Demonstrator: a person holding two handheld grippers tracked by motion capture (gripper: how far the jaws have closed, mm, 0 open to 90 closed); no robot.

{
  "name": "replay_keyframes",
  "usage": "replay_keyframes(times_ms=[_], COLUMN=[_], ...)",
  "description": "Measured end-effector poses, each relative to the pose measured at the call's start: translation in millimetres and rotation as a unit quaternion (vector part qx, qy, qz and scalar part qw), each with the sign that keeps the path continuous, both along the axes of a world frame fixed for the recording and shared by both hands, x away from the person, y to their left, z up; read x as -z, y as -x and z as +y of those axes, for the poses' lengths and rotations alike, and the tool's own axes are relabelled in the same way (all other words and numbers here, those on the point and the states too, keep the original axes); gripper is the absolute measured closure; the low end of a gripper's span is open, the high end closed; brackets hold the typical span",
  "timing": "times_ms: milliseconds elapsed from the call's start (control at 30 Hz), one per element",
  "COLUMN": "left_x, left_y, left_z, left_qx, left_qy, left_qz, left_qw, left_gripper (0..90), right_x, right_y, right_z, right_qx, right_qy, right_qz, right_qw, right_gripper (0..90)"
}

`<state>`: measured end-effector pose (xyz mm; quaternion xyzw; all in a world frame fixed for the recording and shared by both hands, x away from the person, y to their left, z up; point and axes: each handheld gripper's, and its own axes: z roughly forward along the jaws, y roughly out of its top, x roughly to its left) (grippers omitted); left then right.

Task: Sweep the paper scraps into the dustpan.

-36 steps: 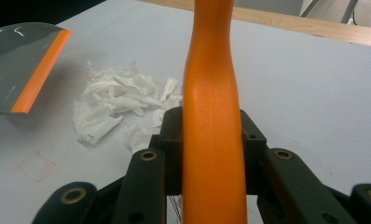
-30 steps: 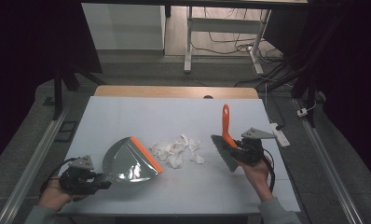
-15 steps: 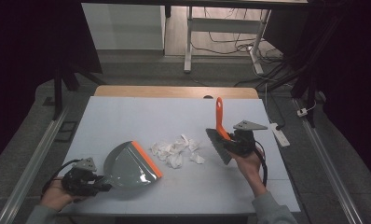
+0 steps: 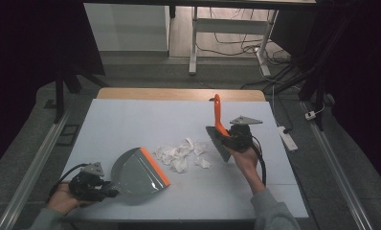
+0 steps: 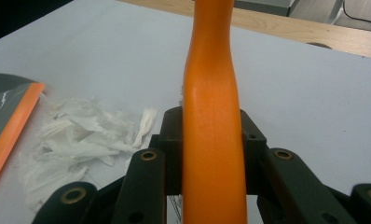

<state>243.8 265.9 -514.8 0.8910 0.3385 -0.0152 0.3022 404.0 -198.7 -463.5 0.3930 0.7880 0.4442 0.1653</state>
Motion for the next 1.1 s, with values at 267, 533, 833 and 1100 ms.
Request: replay_keyframes(times_ms=[267,533,833,1100], left_x=[1.5,2.7,5.1,6.6], left_y=[-1.8,-3.5,-6.8,-9.9], left_z=[0.3,0.2,-0.3,-1.4], left_qx=[-0.001,-0.001,-0.001,0.004], left_qy=[0.001,0.004,0.009,0.013], left_qz=[0.004,0.008,0.014,0.015], left_qw=[1.0,1.0,0.9999,0.9998], left_gripper=[61.3,61.2,61.3,61.2], right_x=[7.4,10.6,18.8,21.9], right_y=[-11.3,-22.4,-33.3,-37.2], right_z=[13.3,26.6,44.0,65.7], right_qx=[-0.001,0.004,0.005,-0.001], right_qy=[0.013,0.019,0.037,0.065], right_qz=[0.012,0.023,0.041,0.051], right_qw=[0.9998,0.9996,0.9984,0.9966], right_gripper=[70.3,70.3,70.4,70.5])
